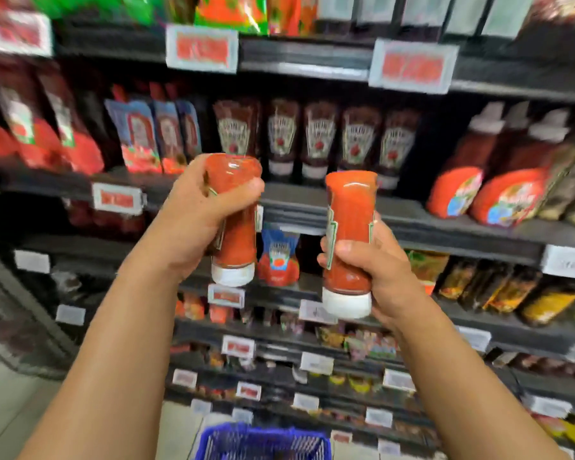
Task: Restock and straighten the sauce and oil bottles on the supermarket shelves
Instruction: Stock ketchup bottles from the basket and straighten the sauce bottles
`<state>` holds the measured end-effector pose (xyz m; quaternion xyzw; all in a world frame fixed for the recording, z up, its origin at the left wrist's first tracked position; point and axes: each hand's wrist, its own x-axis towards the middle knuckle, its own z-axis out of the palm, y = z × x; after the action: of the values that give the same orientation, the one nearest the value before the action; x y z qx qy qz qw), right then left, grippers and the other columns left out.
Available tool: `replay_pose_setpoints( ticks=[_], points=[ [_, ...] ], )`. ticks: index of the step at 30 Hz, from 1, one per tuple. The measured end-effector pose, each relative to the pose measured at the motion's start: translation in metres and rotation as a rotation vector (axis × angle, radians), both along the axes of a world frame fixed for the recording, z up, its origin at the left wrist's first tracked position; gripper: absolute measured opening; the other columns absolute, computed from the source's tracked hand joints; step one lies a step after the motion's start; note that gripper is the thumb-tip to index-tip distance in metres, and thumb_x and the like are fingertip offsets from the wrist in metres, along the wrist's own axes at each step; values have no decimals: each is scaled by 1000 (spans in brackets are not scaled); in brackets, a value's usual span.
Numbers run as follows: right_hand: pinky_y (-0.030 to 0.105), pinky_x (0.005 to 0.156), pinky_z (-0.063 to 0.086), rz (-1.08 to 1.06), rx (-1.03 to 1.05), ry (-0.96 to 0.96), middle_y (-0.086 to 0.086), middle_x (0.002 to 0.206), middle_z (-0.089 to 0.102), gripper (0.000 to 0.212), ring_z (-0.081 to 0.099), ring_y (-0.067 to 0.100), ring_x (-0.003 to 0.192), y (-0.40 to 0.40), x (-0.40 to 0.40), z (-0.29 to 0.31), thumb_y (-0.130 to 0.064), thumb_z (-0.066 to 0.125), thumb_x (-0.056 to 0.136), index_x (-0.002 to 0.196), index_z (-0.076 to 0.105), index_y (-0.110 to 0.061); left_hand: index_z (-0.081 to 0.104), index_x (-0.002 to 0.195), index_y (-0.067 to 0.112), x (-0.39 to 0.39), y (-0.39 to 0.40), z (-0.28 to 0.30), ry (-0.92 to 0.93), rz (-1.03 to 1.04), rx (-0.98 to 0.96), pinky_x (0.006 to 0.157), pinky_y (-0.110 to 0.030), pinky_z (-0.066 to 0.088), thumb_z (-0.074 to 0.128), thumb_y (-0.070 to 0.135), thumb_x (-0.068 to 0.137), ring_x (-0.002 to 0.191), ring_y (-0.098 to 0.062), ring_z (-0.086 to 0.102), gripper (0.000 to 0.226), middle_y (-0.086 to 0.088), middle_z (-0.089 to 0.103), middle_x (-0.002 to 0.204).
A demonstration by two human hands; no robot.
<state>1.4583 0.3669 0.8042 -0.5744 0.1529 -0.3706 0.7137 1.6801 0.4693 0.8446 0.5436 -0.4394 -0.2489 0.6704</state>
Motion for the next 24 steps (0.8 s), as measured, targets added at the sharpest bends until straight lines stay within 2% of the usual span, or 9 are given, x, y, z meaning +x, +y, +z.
replay_pose_setpoints(
  ticks=[2, 5, 7, 10, 12, 16, 19, 22, 24],
  points=[
    [26, 68, 54, -35, -114, 26, -1, 85, 66, 44, 62, 14, 75, -11, 10, 18, -28, 80, 60, 103, 72, -37, 69, 99, 43, 14, -14, 13, -79, 63, -66, 74, -19, 53, 87, 48, 63, 86, -4, 68, 41, 12, 74, 96],
    [24, 70, 52, -131, -173, 33, -2, 87, 66, 47, 61, 11, 77, -29, 21, 35, -26, 84, 60, 105, 71, -33, 66, 103, 38, 30, -39, 21, -141, 140, -109, 77, -23, 53, 88, 55, 60, 86, -5, 70, 51, 10, 75, 97],
    [25, 73, 53, -214, -220, 64, -4, 90, 69, 55, 65, 10, 80, -43, 24, 42, -23, 86, 61, 112, 67, -28, 64, 107, 36, 37, -54, 24, -149, 131, -99, 78, -24, 53, 86, 59, 60, 89, -3, 71, 57, 13, 74, 99],
    [30, 82, 56, -340, -247, 105, 3, 113, 73, 79, 70, 16, 97, -63, 22, 47, -18, 89, 62, 134, 57, -18, 63, 103, 40, 45, -73, 24, -133, 81, -56, 76, -24, 52, 84, 64, 60, 89, 0, 70, 54, 17, 72, 99],
    [31, 84, 57, -421, -258, 136, 6, 117, 73, 84, 72, 19, 101, -77, 19, 49, -21, 90, 60, 136, 54, -14, 62, 102, 37, 46, -86, 21, -131, 62, -17, 78, -28, 53, 83, 68, 59, 89, 0, 70, 58, 15, 72, 100],
    [33, 85, 58, -528, -266, 176, 0, 111, 76, 77, 73, 19, 103, -106, 12, 44, -30, 92, 55, 122, 58, -16, 60, 107, 32, 42, -107, 21, -124, 54, 37, 77, -25, 50, 81, 73, 55, 88, 5, 68, 69, 14, 70, 102],
    [29, 81, 58, -567, -277, 182, -1, 109, 77, 72, 74, 19, 102, -126, 10, 37, -31, 91, 56, 120, 60, -20, 59, 105, 32, 35, -117, 21, -127, 53, 54, 74, -23, 49, 80, 72, 55, 86, 7, 67, 68, 16, 70, 98],
    [35, 81, 61, -606, -309, 201, 2, 107, 77, 72, 75, 22, 98, -143, 7, 32, -32, 91, 58, 121, 60, -20, 54, 98, 32, 28, -124, 17, -149, 78, 74, 69, -21, 47, 78, 72, 54, 79, 12, 65, 64, 25, 68, 85],
    [38, 86, 60, -611, -362, 233, 0, 110, 76, 69, 74, 20, 100, -152, 7, 31, -33, 91, 61, 122, 61, -22, 53, 96, 30, 26, -129, 14, -130, 105, 80, 70, -24, 47, 78, 72, 54, 77, 12, 64, 65, 18, 67, 87]
  ],
)
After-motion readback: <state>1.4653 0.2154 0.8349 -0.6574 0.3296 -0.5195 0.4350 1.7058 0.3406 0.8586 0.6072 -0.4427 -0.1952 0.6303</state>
